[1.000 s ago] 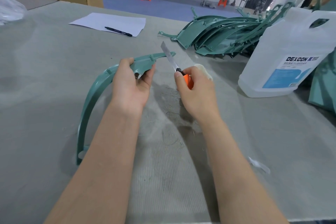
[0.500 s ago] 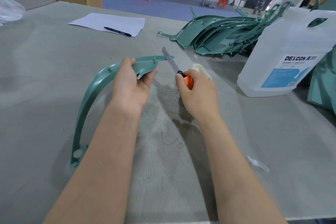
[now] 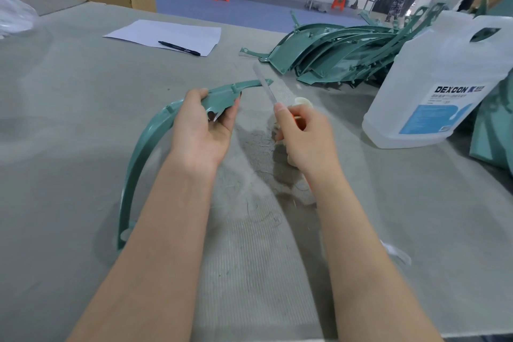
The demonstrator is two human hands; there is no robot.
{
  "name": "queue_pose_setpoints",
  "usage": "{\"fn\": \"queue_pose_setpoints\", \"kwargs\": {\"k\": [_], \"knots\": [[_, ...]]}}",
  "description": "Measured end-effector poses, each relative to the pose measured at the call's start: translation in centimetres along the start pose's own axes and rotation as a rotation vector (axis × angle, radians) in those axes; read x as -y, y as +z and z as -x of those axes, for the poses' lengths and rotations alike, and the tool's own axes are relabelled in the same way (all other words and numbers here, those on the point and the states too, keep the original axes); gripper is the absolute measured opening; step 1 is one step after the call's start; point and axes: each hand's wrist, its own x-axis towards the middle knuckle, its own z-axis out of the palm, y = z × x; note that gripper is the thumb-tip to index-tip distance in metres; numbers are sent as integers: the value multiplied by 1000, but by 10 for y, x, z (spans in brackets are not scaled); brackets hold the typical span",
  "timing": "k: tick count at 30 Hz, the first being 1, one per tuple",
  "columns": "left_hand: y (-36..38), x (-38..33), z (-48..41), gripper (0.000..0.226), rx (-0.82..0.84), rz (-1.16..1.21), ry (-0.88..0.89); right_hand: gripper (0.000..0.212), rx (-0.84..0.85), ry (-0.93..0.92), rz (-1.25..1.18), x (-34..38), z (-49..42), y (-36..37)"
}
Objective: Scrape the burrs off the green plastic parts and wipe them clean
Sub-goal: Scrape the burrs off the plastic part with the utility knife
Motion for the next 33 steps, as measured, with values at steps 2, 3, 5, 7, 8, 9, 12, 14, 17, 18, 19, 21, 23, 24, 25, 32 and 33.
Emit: {"fn": "queue_pose_setpoints", "kwargs": {"k": [2, 3, 5, 7, 8, 9, 12, 14, 17, 18, 19, 21, 23, 24, 25, 32, 33], "knots": [[1, 0, 0, 8, 7, 3, 0, 35, -2, -12, 21, 0, 0, -1], [1, 0, 0, 7, 9, -3, 5, 36, 13, -13, 24, 1, 1, -1], [0, 0, -1, 6, 3, -28, 19, 39, 33, -21, 4, 2, 2, -2], [-1, 0, -1, 6, 1, -41, 21, 41, -13, -35, -11, 1, 0, -4], [-1, 0, -1, 6, 2, -39, 21, 39, -58, -38, -19, 1, -1, -6], [-1, 0, -1, 6, 1, -39, 21, 35, -104, -33, -31, 0, -1, -8], [-1, 1, -1, 6, -1, -53, 22, 28, -165, -16, -36, -1, -2, -14], [0, 2, 0, 7, 7, -71, 18, 28, -169, -8, -14, 0, -1, -15], [3, 5, 3, 7, 41, -123, 11, 38, -164, 22, -24, 3, -1, -16], [4, 7, 4, 8, 51, -145, 12, 42, -161, 35, -61, 5, 0, -16], [5, 8, 5, 9, 62, -169, 14, 44, -159, 50, -93, 6, 0, -17], [7, 11, 8, 9, 89, -216, 17, 45, -154, 91, -151, 8, 0, -20], [8, 15, 10, 8, 114, -270, 26, 35, -148, 144, -261, 8, 0, -23], [8, 16, 11, 7, 126, -301, 35, 29, -143, 158, -301, 8, 0, -25], [8, 17, 12, 8, 137, -332, 44, 25, -136, 164, -315, 8, 1, -26], [8, 20, 13, 9, 184, -536, 115, 25, -64, 225, -395, 6, -1, -29], [8, 20, 13, 13, 189, -572, 126, 26, -60, 229, -402, 6, -1, -30]]}}
